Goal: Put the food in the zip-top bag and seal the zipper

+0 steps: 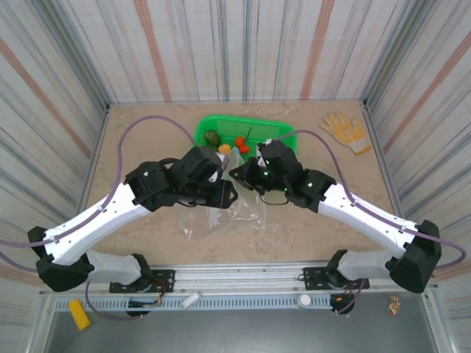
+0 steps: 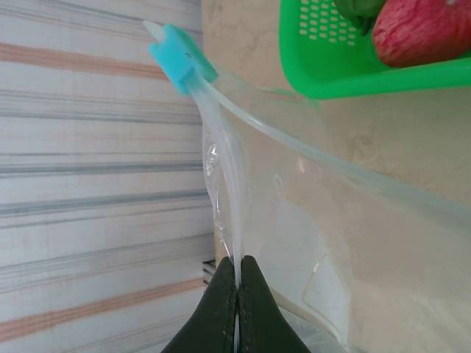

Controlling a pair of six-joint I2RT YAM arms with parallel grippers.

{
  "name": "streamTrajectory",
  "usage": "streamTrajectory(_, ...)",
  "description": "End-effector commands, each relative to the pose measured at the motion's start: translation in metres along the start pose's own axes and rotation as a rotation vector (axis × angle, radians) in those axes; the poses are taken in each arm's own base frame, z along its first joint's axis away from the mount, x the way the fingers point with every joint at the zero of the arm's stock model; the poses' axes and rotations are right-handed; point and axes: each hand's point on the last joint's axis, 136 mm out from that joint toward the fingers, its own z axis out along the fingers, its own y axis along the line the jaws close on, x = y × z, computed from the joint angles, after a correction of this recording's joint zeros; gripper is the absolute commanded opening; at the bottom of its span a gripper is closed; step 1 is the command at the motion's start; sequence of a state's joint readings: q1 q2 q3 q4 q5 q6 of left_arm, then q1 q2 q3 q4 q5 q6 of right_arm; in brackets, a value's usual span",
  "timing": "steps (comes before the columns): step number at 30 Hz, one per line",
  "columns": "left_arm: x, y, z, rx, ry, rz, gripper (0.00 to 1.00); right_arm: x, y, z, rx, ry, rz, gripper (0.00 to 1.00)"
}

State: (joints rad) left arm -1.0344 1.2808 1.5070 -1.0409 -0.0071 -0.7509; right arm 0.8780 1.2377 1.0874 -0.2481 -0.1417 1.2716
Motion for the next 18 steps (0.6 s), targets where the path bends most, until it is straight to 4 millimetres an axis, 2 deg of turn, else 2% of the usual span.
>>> streamTrajectory(1,-0.003,0.006,-0.003,-0.084,-0.026,-0.074,0.58,-0.006,0.008,-0.005,0.010,-0.064,0.037,0.01)
streamTrajectory(5,-0.009,0.006,0.000,-0.074,-0.076,-0.106,0.57,-0.007,0.011,-0.012,-0.013,-0.090,0.076,0.00)
streamTrajectory(8,-0.019,0.004,0.011,-0.056,-0.135,-0.114,0.55,-0.010,0.010,-0.017,-0.043,-0.120,0.117,0.00)
streamTrajectory(13,-0.024,-0.010,0.032,-0.001,-0.138,-0.112,0.50,-0.014,0.011,-0.024,-0.065,-0.138,0.149,0.00)
streamTrajectory(18,-0.030,-0.010,0.040,0.000,-0.168,-0.127,0.46,-0.014,0.012,-0.025,-0.076,-0.141,0.161,0.00)
